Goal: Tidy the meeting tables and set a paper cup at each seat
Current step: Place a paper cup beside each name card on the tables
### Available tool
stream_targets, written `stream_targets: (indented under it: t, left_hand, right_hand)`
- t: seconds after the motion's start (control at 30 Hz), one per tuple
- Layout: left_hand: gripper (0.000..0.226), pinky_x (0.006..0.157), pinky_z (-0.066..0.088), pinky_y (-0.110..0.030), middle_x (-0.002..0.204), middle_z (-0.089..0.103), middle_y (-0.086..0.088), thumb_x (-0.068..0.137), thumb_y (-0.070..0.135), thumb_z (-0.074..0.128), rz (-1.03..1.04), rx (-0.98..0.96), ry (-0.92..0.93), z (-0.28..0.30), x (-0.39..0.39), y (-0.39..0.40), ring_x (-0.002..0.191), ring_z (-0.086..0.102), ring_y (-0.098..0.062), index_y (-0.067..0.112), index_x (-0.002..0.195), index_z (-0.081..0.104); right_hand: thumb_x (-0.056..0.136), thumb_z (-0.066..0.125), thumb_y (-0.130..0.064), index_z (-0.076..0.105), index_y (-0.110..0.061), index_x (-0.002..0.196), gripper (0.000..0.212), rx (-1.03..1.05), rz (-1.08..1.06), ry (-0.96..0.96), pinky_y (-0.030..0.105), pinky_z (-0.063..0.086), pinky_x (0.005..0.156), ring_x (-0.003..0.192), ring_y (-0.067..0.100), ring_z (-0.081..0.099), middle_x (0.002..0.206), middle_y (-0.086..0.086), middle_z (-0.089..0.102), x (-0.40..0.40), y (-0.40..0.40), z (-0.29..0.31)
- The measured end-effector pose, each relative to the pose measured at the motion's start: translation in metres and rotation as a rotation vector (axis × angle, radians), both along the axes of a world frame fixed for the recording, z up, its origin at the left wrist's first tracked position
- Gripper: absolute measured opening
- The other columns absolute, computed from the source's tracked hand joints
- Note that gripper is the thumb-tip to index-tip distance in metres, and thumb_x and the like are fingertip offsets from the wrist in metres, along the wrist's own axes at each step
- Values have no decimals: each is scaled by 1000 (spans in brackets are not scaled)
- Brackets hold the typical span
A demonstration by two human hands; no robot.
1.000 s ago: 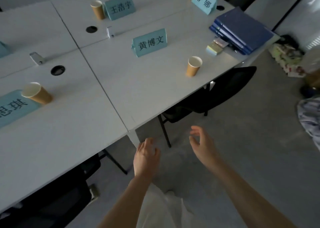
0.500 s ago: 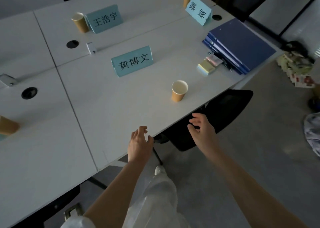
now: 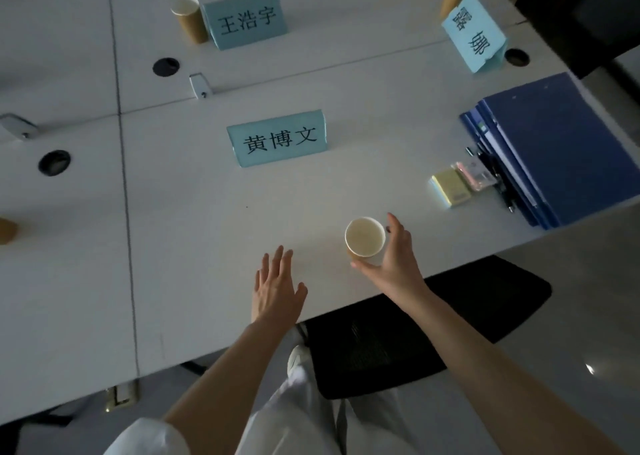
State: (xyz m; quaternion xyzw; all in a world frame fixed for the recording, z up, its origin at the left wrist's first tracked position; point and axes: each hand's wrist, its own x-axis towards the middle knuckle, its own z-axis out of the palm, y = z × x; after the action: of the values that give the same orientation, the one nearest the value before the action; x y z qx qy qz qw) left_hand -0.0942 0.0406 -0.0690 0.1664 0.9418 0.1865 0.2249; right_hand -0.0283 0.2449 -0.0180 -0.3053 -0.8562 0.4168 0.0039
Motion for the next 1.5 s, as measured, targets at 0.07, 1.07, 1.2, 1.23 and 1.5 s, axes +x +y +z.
stream_targets:
  t: [0.07,1.07,1.2,1.23,1.5]
  left_hand:
    - [69,121,5,-45,165,7,0,96,30,51,61,-19,14,-2,-4,12,151,-3,-26,21,155,17]
    - [91,114,-19,-57,150,-46,5,79,78,3,273,-235,-54,-48,5,69,139,-42,-28,28,143,-38]
    - [92,115,-14,-59,157,-36,2,81,78,8,275,-240,-36,-49,6,70,142,-36,-29,26,147,-31]
    - [92,115,-13,-60,157,-34,1,82,77,9,274,-245,-34,-50,7,70,142,-35,-29,26,148,-30]
    - [92,115,-11,-60,159,-30,3,83,77,13,275,-249,-6,-53,7,69,145,-30,-31,28,148,-30]
  right_hand:
    - [66,85,-26,13,-13,150,111,-9,72,-12,36,34,106,130,27,37,142,12,32,-10,7,-9]
    - [68,80,-25,36,-9,131,79,66,222,93,25,42,88,111,24,52,128,9,46,-253,128,-34]
    - [72,78,-30,30,-8,138,84,80,238,123,23,39,91,118,24,50,136,9,45,-259,126,-37]
    - [72,78,-31,28,-8,140,87,81,245,129,24,38,94,121,24,49,138,9,44,-260,126,-38]
    - [73,78,-21,19,-9,146,95,62,300,96,20,32,94,126,24,46,145,9,38,-247,137,-47]
